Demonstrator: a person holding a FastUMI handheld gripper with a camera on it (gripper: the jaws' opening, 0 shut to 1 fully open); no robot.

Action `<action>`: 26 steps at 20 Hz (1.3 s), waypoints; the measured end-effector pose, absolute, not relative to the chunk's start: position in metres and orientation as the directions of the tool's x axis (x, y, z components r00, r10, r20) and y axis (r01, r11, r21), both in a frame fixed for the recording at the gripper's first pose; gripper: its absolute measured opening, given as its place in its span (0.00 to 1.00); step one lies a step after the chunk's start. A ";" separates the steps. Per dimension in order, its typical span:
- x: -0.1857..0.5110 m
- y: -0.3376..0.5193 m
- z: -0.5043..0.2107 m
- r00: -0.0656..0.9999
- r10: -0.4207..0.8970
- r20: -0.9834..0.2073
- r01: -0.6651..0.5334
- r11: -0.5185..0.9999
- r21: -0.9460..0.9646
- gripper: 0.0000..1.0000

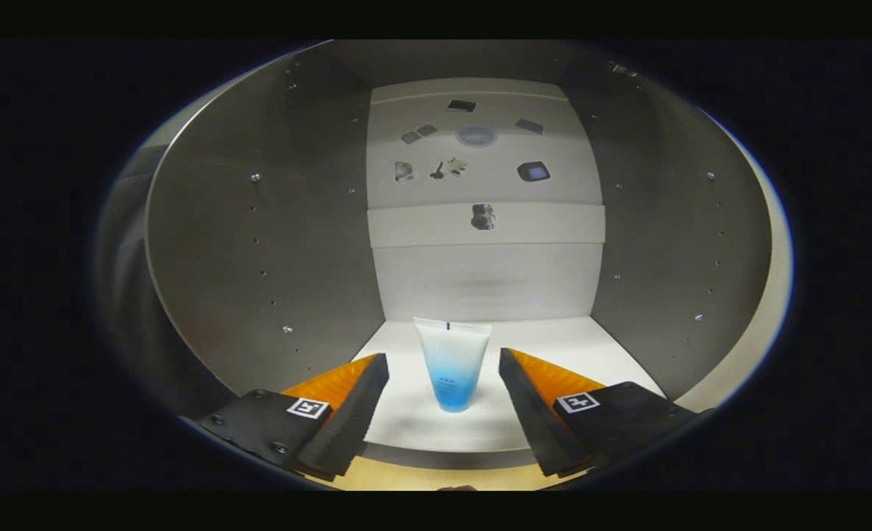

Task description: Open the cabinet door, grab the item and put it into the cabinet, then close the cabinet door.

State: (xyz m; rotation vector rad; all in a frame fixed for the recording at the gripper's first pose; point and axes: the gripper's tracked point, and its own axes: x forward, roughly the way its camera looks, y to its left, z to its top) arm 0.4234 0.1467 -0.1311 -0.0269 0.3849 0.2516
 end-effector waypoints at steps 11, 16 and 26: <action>0.276 0.159 -0.027 0.913 0.362 -0.185 -0.365 0.931 0.019 0.96; 0.202 0.139 0.002 0.919 0.376 -0.120 -0.380 0.925 -0.009 0.96; 0.069 0.065 0.003 0.915 0.392 -0.092 -0.392 0.920 0.021 0.96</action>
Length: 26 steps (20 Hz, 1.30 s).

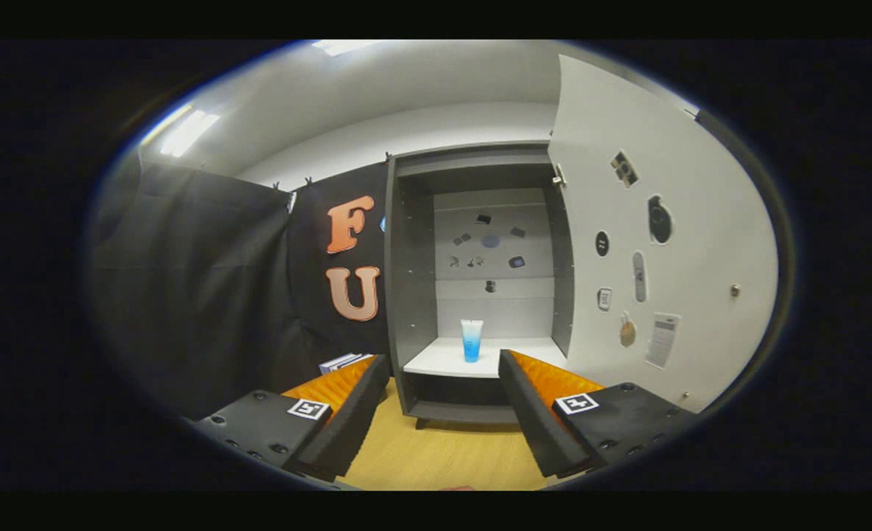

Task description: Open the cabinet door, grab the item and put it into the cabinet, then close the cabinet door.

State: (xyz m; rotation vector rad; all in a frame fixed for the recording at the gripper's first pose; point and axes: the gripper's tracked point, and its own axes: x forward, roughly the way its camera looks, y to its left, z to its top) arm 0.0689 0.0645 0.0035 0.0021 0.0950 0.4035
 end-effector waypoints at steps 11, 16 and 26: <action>-0.025 -0.102 0.014 0.977 0.205 -0.062 -0.204 0.979 0.010 0.96; -0.012 -0.183 0.022 1.000 0.000 -0.025 0.000 1.000 0.005 0.98; 0.079 -0.242 0.020 0.990 -0.134 -0.042 0.136 0.990 0.031 0.98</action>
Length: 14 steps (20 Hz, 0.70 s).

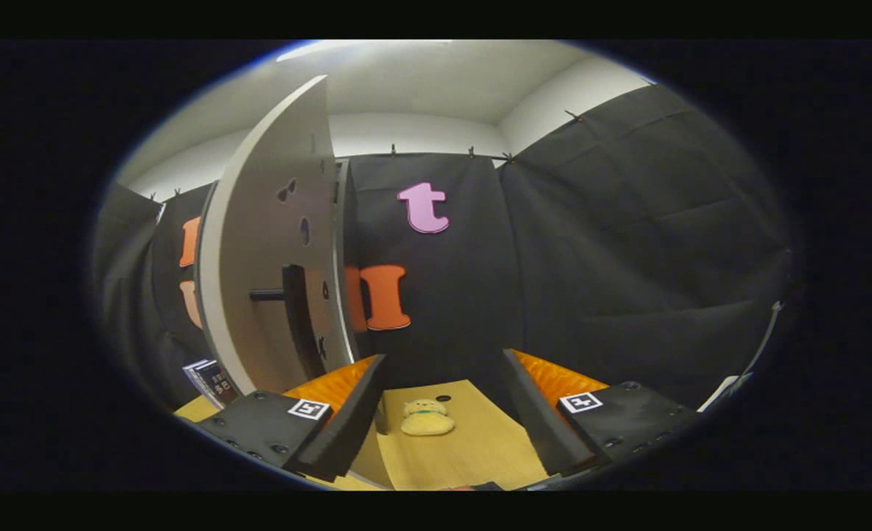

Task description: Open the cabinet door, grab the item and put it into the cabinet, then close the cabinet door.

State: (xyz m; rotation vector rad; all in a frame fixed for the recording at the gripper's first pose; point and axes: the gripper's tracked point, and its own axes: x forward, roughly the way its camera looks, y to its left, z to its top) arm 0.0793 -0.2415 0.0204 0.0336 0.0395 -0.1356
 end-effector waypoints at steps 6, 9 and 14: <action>0.084 -0.233 0.017 0.988 -0.148 -0.042 0.149 0.988 0.025 0.97; 0.082 -0.221 0.018 0.990 -0.133 -0.044 0.133 0.991 0.010 0.97; 0.076 -0.170 0.016 0.996 -0.066 -0.053 0.066 0.998 -0.009 0.96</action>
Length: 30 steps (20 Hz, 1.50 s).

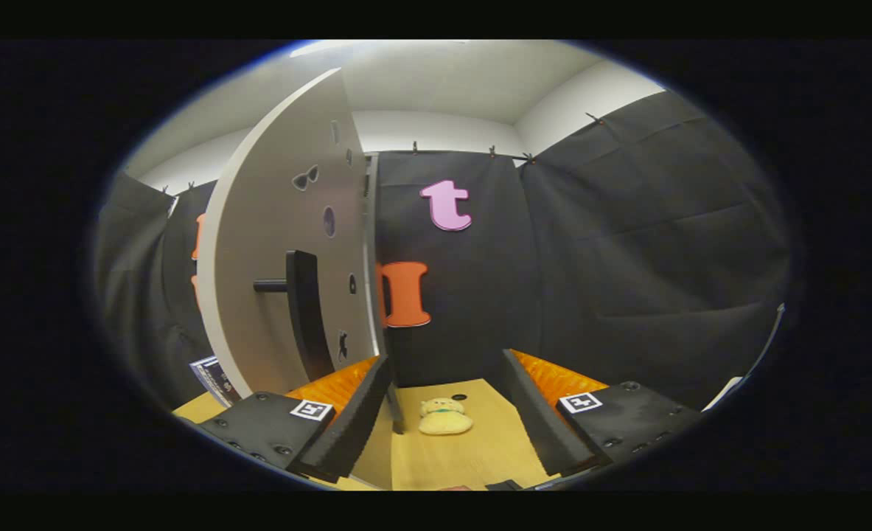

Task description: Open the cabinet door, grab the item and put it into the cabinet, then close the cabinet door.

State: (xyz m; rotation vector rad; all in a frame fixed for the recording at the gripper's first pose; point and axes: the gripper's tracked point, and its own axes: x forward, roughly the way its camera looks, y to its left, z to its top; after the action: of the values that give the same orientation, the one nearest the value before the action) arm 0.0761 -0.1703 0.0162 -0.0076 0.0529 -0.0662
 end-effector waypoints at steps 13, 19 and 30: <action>0.125 -0.001 -0.016 0.985 0.155 -0.081 -0.148 0.986 0.080 0.96; 0.131 0.055 -0.023 0.964 0.247 -0.097 -0.242 0.968 0.059 0.98; 0.150 0.111 -0.031 0.940 0.323 -0.111 -0.320 0.947 0.044 0.98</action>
State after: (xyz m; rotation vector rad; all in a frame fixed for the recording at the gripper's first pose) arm 0.1501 0.1111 -0.0306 0.0256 0.1172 0.3277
